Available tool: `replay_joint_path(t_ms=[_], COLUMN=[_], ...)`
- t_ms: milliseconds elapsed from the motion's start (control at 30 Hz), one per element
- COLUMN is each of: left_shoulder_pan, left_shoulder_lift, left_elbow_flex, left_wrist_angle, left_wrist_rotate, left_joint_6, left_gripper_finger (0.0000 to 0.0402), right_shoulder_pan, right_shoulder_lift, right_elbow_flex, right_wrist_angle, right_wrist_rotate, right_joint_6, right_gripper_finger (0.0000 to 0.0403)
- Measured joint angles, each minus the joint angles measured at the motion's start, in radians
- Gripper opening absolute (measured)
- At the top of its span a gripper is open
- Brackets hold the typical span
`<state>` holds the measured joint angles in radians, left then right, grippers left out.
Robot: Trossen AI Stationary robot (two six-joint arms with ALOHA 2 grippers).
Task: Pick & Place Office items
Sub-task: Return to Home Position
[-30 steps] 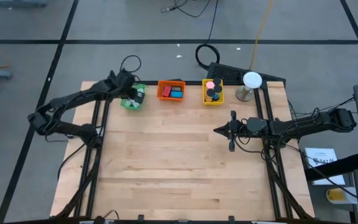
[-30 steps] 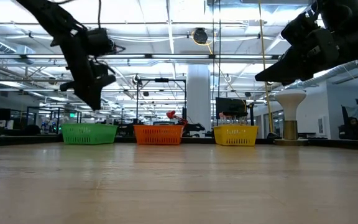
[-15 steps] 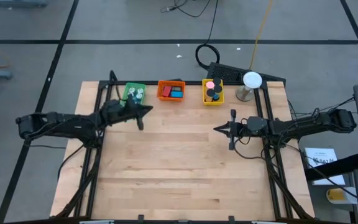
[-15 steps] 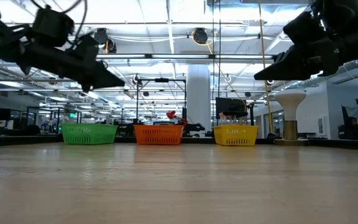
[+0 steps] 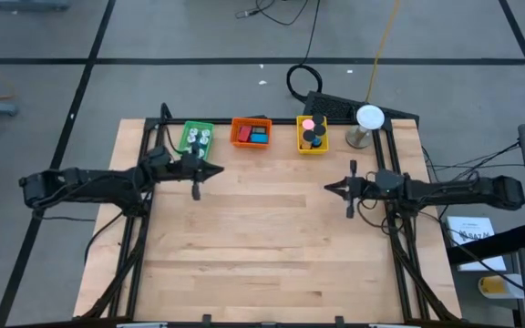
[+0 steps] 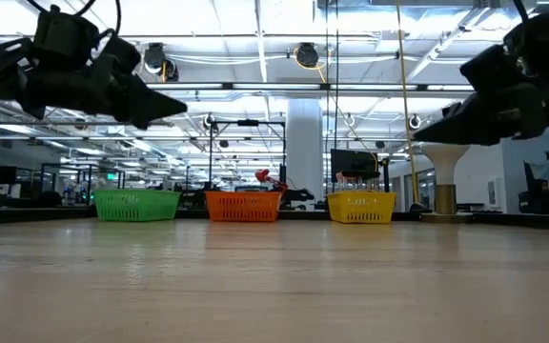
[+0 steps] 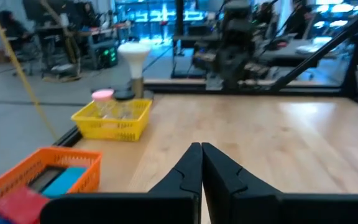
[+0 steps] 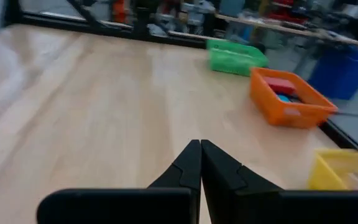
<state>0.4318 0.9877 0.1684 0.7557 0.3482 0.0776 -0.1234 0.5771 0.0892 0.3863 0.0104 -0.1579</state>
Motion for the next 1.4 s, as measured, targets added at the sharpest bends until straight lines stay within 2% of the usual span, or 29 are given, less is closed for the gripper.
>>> replay_joint_path(t_ms=[100,333,467,600,833,967,1167,1267,1400], left_shoulder_pan=[0.02,0.066,0.097,0.142,0.226,0.277,0.301,0.296,0.248], left_shoulder_lift=[-0.077,-0.305,-0.419,-0.516,-0.667,-0.751,-0.918,-0.986,-0.981], left_elbow_flex=[0.0,-0.001,-0.059,-0.154,-0.154,-0.154,-0.154,-0.152,-0.154], left_wrist_angle=[-0.055,-0.298,-0.264,-0.176,-0.369,-0.48,-0.601,-0.647,-0.631], left_wrist_rotate=[0.032,0.018,0.018,0.021,0.079,0.109,0.149,0.119,-0.017], left_joint_6=[-0.001,0.017,0.011,-0.04,-0.035,-0.06,-0.073,-0.093,-0.114], left_gripper_finger=[0.001,0.0014,0.0004,0.0016,0.0004,0.0015,0.0004,0.0008,0.0006], right_shoulder_pan=[-0.008,-0.009,-0.009,-0.012,-0.022,-0.022,-0.022,-0.022,-0.019], right_shoulder_lift=[-0.116,-0.435,-0.577,-0.562,-0.574,-0.574,-0.575,-0.575,-0.575], right_elbow_flex=[-0.007,-0.008,-0.021,-0.025,-0.027,-0.028,-0.028,-0.028,-0.029], right_wrist_angle=[-0.105,-0.34,-0.387,-0.39,-0.396,-0.41,-0.407,-0.423,-0.401], right_wrist_rotate=[0.048,0.096,0.092,0.109,0.156,0.208,0.266,0.318,0.361], right_joint_6=[-0.001,-0.019,-0.018,-0.031,-0.002,0.022,-0.015,-0.018,0.003], right_gripper_finger=[0.0,0.0,0.0,0.0,0.0,0.0,0.0,0.0,0.0])
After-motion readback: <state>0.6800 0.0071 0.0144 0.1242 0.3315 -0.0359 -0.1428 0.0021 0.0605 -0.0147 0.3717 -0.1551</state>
